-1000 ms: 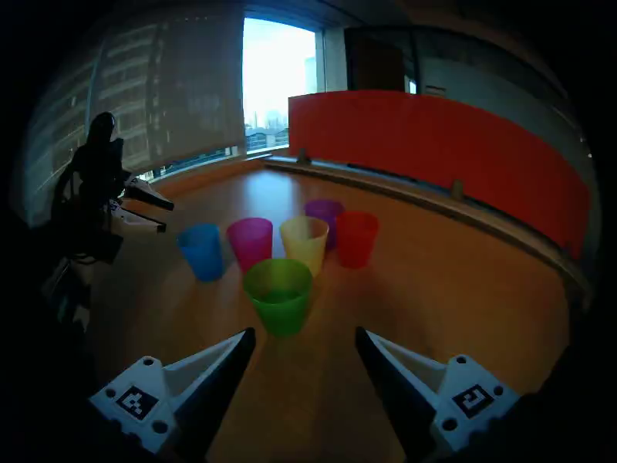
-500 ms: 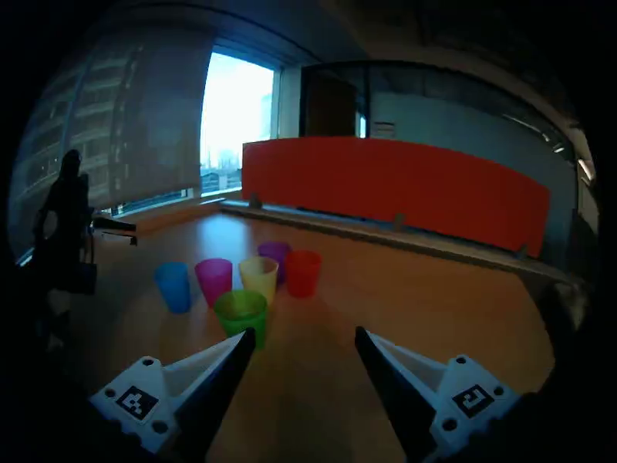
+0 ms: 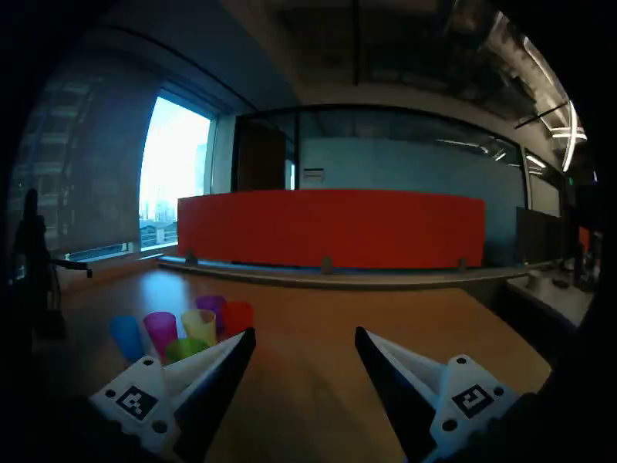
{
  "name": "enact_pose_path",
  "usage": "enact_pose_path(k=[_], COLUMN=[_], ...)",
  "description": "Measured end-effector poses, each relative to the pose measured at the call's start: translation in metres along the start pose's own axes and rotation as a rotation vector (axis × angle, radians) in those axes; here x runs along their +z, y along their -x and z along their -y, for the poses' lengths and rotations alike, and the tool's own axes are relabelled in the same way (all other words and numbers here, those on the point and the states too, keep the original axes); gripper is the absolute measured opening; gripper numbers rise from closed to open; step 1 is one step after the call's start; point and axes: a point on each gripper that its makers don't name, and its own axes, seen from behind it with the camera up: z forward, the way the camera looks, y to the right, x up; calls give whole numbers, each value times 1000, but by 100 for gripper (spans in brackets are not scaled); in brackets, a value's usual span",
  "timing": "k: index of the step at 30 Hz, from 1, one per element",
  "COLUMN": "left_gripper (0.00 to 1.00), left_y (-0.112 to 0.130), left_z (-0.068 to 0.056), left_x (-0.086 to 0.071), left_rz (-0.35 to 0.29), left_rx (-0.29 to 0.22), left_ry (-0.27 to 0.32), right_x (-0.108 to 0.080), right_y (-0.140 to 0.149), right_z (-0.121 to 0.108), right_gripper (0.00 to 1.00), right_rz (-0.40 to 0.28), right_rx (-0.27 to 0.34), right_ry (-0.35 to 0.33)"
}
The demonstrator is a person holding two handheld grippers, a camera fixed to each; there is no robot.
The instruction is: Pour water
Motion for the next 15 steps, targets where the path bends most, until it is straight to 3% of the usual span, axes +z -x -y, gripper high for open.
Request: enact_pose_path(k=[6, 15], left_gripper=[90, 90], left_y=[-14, -34], left_z=[4, -8], left_x=[6, 11], left_rz=[-64, -155], left_rx=[-15, -8], left_ry=[-50, -88], right_x=[1, 10], right_y=[-20, -41], right_z=[-15, -24], right_gripper=[100, 100], right_rz=[-71, -120], right_rx=[-26, 12], right_ry=[97, 150])
